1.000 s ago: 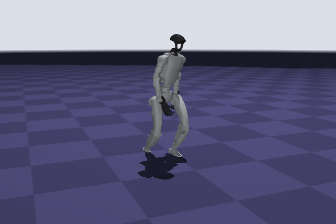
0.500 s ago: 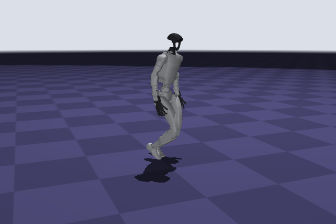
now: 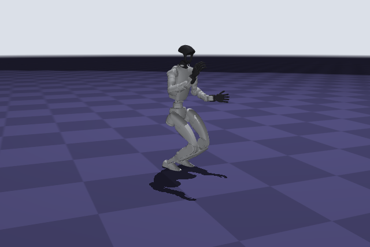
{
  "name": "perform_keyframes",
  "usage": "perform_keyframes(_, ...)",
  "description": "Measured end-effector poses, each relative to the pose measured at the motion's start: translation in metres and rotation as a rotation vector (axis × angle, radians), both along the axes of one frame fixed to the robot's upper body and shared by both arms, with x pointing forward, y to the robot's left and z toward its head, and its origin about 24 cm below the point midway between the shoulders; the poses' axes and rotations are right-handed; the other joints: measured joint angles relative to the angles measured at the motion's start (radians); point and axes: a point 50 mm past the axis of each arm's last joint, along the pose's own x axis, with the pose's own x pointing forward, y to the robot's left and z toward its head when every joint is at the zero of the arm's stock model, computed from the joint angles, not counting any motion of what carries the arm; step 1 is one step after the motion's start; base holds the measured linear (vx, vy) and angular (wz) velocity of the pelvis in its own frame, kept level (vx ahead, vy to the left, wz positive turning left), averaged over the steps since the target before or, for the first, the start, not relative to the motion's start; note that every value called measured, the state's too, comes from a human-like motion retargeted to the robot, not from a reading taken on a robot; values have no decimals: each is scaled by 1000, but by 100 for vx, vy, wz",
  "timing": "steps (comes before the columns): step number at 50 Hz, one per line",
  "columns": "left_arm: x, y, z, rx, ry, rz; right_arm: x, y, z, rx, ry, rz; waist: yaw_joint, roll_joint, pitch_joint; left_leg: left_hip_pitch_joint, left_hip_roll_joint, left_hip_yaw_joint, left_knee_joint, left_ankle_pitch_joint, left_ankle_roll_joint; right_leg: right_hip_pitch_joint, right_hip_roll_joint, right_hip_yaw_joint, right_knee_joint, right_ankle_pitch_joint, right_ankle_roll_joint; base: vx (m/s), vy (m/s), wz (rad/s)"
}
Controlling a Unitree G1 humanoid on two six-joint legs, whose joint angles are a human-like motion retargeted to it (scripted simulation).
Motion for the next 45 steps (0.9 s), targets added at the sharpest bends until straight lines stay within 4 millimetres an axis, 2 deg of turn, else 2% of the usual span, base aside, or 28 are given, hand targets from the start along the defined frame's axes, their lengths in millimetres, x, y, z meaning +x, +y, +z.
perform_keyframes(1,10,-6,55,2,-228,-22,-16,14,25,-25,-130,68,-14,3,-24,-26,-5,2,-17,0,11,-30,-11,-3,-7,-1,-15,17,6,6)
perform_keyframes(2,7,-9,107,9,-450,-44,-33,26,44,-58,-240,127,-30,7,-49,-39,-11,1,-45,0,15,-48,-21,-7,-26,-1,-23,18,6,21)
perform_keyframes(3,-6,-10,151,33,-658,-63,-48,33,52,-103,-308,170,-46,11,-77,-27,-19,-7,-94,0,8,-42,-29,-10,-69,-1,-16,25,5,3)
perform_keyframes(4,-27,-7,184,79,-832,-84,-59,37,54,-157,-334,202,-56,19,-91,33,-15,-22,-155,0,-13,8,-25,-16,-132,5,0,32,4,-22)
perform_keyframes(5,-50,-6,209,139,-988,-110,-68,39,52,-216,-337,229,-63,28,-98,117,-5,-40,-220,0,-40,82,-16,-24,-206,15,22,30,5,-42)
perform_keyframes(6,-67,-4,216,223,-1053,-158,-69,37,40,-286,-262,257,-67,37,-111,218,48,-20,-347,132,-95,164,-25,-37,-339,151,77,25,6,-41)
perform_keyframes(7,-81,-4,216,312,-1072,-217,-67,34,23,-354,-150,290,-74,42,-131,306,91,4,-498,332,-170,234,-45,-49,-481,328,145,16,7,-22)
perform_keyframes(8,-85,-5,205,399,-1003,-288,-58,31,-3,-410,31,328,-88,37,-164,367,112,34,-698,666,-286,279,-90,-60,-643,587,242,5,11,3)
perform_keyframes(10,-79,-4,160,447,-731,-415,-37,16,-73,-462,471,355,-125,-2,-212,412,79,163,-963,1114,-397,257,-224,-115,-749,896,334,-14,18,35)
perform_keyframes(12,-71,0,105,395,-424,-473,-26,-2,-143,-476,858,325,-161,-47,-150,365,40,183,-858,1142,-397,185,-342,-82,-482,896,321,-25,9,26)
perform_keyframes(13,-71,3,77,376,-277,-496,-27,-7,-172,-483,1004,321,-170,-68,-109,335,27,138,-741,1094,-397,146,-363,-44,-257,860,283,-26,-6,-18)
perform_keyframes(15,-78,11,34,388,-39,-541,-29,-10,-213,-536,1202,316,-178,-75,-30,252,47,99,-400,932,-309,67,-326,1,201,753,234,-33,-2,-108)
perform_keyframes(17,-79,26,20,484,60,-548,-10,1,-219,-670,1219,330,-80,25,1,90,237,78,-33,761,-266,-129,-186,-51,522,701,142,-41,11,-273)
perform_keyframes(18,-82,26,15,505,90,-557,-10,3,-219,-707,1217,331,-66,25,2,63,255,89,73,708,-244,-156,-193,-48,646,610,114,-40,6,-218)
perform_keyframes(20,-81,33,27,612,69,-532,2,8,-196,-824,1120,304,0,50,3,-44,358,98,247,618,-209,-380,-139,-25,811,591,70,-46,4,-208)
perform_keyframes(21,-82,32,33,642,48,-529,3,11,-188,-860,1083,295,23,49,-22,-63,371,106,274,582,-199,-416,-136,-21,840,545,50,-42,-2,-185)
perform_keyframes(23,-82,29,44,698,8,-523,3,17,-173,-910,1012,290,63,40,-76,-92,368,110,284,535,-192,-446,-129,-23,837,474,14,-34,-12,-112)
perform_keyframes(25,-83,24,47,729,9,-532,-1,25,-167,-902,977,320,81,20,-136,-89,317,92,240,491,-196,-361,-134,-51,731,378,-20,-33,-23,-30)
perform_keyframes(28,-85,15,23,698,118,-596,-8,36,-184,-758,1023,400,70,-32,-212,-4,195,21,165,291,-176,-103,-112,-101,395,124,-41,-36,-37,67)
perform_keyframes(30,-83,10,-1,673,209,-637,-4,40,-208,-595,1100,417,82,-44,-238,46,170,-48,126,53,-130,-34,-11,-103,102,-1,-30,-60,-31,35)
perform_keyframes(32,-67,-2,-27,669,280,-669,15,37,-248,-404,1251,337,76,-76,-315,-182,148,-69,5,0,-70,-248,6,-105,-99,-1,-32,-93,-25,61)
perform_keyframes(33,-61,-9,-48,666,358,-697,20,31,-277,-323,1378,270,50,-95,-325,-293,119,-65,-32,0,-35,-347,-34,-116,-123,-1,-32,-97,-23,176)
perform_keyframes(35,-53,-25,-107,658,597,-759,17,26,-341,-188,1662,148,4,-127,-298,-411,68,-32,-61,0,34,-447,-154,-148,-87,-1,-39,-78,-18,235)
perform_keyframes(37,-82,-29,-167,610,902,-816,-19,18,-391,-118,1916,81,-22,-142,-262,-377,30,-12,-104,0,55,-407,-226,-164,-72,-1,-19,-40,-13,197)
perform_keyframes(38,-105,-26,-189,580,1041,-839,-40,14,-408,-94,2013,60,-38,-147,-255,-350,1,-12,-143,0,61,-383,-241,-160,-83,-1,-1,-23,-11,173)
perform_keyframes(40,-154,-16,-219,513,1267,-883,-79,7,-432,-56,2145,32,-76,-158,-236,-264,-78,-27,-244,0,64,-308,-253,-128,-124,-1,57,-14,-7,132)
perform_keyframes(42,-192,5,-230,448,1414,-912,-101,-8,-439,-48,2196,17,-63,-146,-123,-72,-107,-64,-334,0,58,-109,-195,-108,-197,9,114,-7,-3,11)
perform_keyframes(45,-243,24,-236,349,1562,-979,-132,-23,-445,-38,2244,17,-31,-107,-86,119,-65,-97,-456,0,12,55,-80,-73,-394,100,152,2,-2,-67)
